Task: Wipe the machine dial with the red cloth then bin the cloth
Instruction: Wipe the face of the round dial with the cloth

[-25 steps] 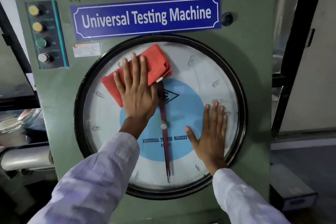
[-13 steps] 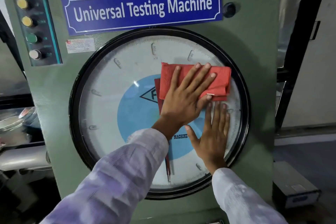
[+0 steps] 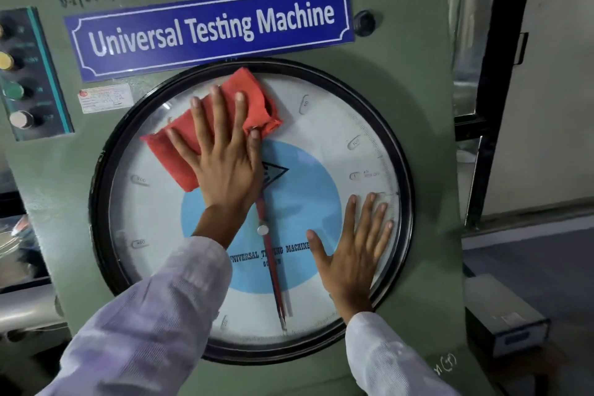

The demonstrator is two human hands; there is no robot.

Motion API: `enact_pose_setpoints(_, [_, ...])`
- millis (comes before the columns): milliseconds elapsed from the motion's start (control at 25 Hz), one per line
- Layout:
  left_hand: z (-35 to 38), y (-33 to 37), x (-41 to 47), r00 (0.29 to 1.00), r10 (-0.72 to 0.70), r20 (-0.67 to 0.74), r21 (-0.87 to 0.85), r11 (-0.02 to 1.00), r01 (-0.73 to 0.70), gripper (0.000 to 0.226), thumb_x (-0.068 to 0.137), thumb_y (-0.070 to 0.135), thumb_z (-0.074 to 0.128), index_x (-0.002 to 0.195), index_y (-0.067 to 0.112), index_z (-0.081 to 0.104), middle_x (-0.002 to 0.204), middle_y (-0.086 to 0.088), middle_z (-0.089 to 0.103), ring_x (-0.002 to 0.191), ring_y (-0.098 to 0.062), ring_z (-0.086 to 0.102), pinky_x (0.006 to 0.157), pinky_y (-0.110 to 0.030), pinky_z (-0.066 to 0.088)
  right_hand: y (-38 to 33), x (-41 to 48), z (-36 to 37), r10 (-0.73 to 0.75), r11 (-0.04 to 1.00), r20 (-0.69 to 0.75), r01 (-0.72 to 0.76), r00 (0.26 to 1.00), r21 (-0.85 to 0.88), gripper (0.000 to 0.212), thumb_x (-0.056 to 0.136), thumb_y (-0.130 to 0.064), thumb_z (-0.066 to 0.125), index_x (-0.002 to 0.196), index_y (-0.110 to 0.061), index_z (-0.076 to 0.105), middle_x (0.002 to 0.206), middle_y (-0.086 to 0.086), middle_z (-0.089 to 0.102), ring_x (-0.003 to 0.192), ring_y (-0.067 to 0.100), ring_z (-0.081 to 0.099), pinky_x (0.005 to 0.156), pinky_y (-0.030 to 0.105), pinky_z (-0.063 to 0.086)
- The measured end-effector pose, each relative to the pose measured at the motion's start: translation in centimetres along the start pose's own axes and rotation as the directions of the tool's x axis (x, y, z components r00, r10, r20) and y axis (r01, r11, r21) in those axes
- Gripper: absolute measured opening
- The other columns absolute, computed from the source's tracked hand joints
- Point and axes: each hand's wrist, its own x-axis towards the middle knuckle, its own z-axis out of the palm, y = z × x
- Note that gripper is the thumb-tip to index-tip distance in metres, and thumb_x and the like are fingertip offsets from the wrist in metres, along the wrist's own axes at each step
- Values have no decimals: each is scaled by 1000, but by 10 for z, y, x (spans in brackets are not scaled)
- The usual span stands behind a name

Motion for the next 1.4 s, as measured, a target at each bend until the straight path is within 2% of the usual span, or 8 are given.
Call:
enact_pose_setpoints(160, [20,43,-6,916,394,77,14,918,-396,57,111,50,24,166,37,14,176,2,10,163,-30,5,121,-74,-2,-1,-3,3,20,1000,-11,-20,1000,2,99,98,-81,36,172,-18,13,181,14,3,168,38,2,132,65,10])
enact_pose_setpoints(400, [36,91,-46,604,773,194,-45,622,-782,57,112,46,29,166,32,20,175,0,17,162,-28,12,124,-72,2,-7,-14,7,76,996,-21,-75,997,39,98,99,-80,30,171,-15,19,180,18,9,167,40,4,133,64,11])
enact_pose_setpoints(560, [23,64,-12,745,657,111,19,749,-663,54,113,47,29,165,35,21,174,2,22,161,-25,19,123,-73,9,-8,-13,7,92,995,-16,-91,996,52,97,100,-79,35,171,-16,18,181,15,6,168,39,1,133,63,10])
enact_pose_setpoints(680, [12,16,13,936,351,10,55,935,-351,52,113,48,29,164,38,24,173,3,24,161,-24,20,121,-75,9,-7,-13,7,86,996,-8,-86,996,27,97,100,-78,36,172,-18,13,181,15,3,168,39,0,133,64,10])
enact_pose_setpoints(800, [3,-1,20,995,94,-27,48,995,-92,52,113,50,24,165,39,19,175,2,19,162,-26,15,121,-76,10,-8,-13,7,78,997,-8,-78,997,-7,96,101,-78,35,172,-18,10,181,14,2,168,39,0,133,63,9])
enact_pose_setpoints(960, [15,46,5,962,268,49,-11,963,-268,54,113,46,30,165,35,22,175,-2,19,162,-32,13,120,-78,5,-9,-15,8,84,996,-19,-85,996,-9,96,101,-79,31,172,-16,14,181,16,5,167,39,1,133,64,12])
enact_pose_setpoints(1240, [34,86,-36,663,728,173,-55,680,-731,55,112,45,31,165,32,24,174,-2,20,162,-28,15,123,-71,1,-5,-15,7,83,996,-30,-82,996,21,96,100,-78,33,171,-13,20,180,17,9,167,40,4,132,64,12])
enact_pose_setpoints(1400, [15,43,11,773,630,73,71,770,-634,51,112,46,34,163,35,31,172,-2,28,160,-26,24,124,-69,12,-3,-12,0,79,990,-19,-76,997,118,94,99,-77,39,170,-18,23,181,11,9,168,33,5,131,66,15])
